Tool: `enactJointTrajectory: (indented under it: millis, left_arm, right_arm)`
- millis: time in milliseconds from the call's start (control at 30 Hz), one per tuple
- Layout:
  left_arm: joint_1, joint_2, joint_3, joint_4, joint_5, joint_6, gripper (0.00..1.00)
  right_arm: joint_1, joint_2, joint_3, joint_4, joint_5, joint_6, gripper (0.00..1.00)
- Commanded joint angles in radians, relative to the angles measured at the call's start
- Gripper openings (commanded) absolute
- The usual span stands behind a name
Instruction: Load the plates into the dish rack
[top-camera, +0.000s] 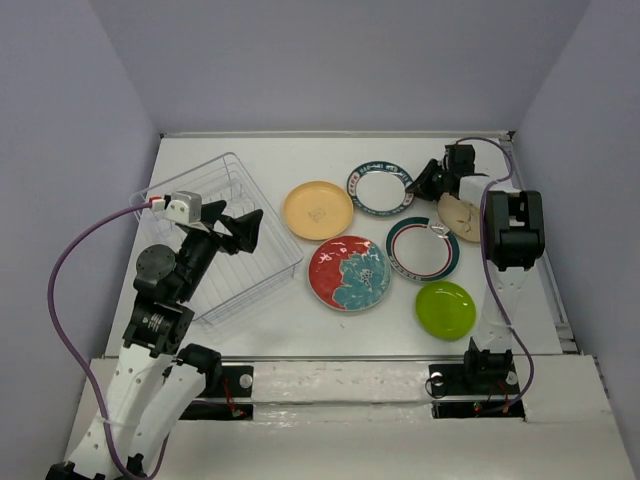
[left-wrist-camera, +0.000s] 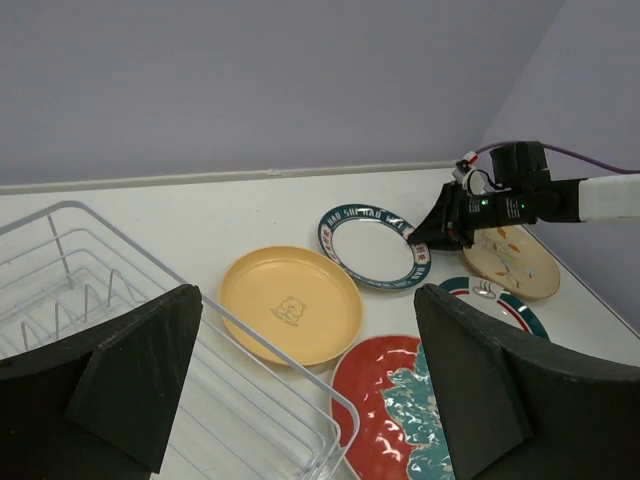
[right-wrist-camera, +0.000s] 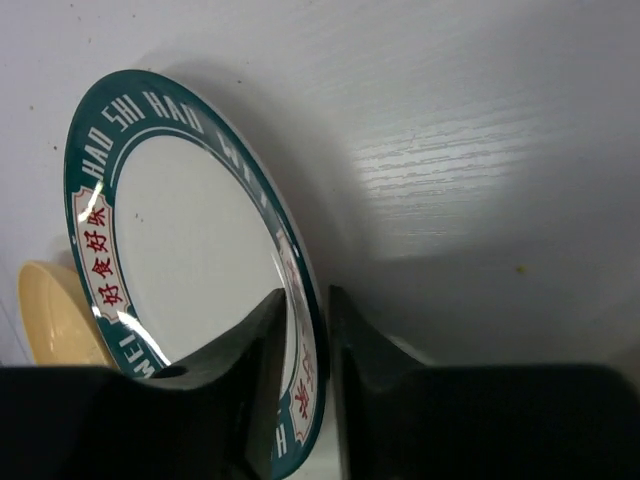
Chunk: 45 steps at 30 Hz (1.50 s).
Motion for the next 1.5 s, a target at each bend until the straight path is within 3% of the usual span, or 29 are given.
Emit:
enactJointTrajectory:
  millis: [0,33,100,267,467,600,733,1067,1467]
  left_arm:
    - [0.005,0.003,0.027,0.049,0.017,0.014,0.99]
    - [0.005,0.005,0.027,0.049,0.017,0.014,0.99]
    - [0.005,0.007,0.027,0.049,0.018,0.014,0.99]
    - [0.005,0.02,0.028,0.05,0.023,0.005,0.99]
    - [0.006,0.01,0.023,0.058,-0.005,-0.016,0.99]
    - [0.006,0.0,0.016,0.07,-0.037,-0.038,0.99]
    - [0.01,-0.032,0.019,0.076,-0.092,-0.061,0.99]
    - [-0.015,-0.254,0.059,0.137,-0.198,-0.114,0.99]
    - [-0.061,-0.337,-0.03,0.176,-0.26,-0.081,0.99]
  right_arm:
    - [-0.027,0.034,0.019,0.026,-0.032,0.07,0.21]
    - [-0.036,0.036,0.012,0.048,-0.037,0.084,0.13]
    - [-0.045,0.019,-0.014,0.063,-0.029,0.101,0.07]
    - [-0.07,-0.075,-0.039,0.08,0.029,0.08,0.07]
    - [-0.07,-0.361,-0.132,0.192,0.132,0.059,0.07]
    - [0.029,-0.526,-0.105,0.139,0.306,-0.027,0.07]
    - [0.224,-0.601,-0.007,0.03,0.52,-0.15,0.07]
    - [0.643,-0.376,0.455,-0.141,0.854,-0.274,0.07]
    - [0.916,0.132,1.091,-0.236,1.221,-0.515,0.07]
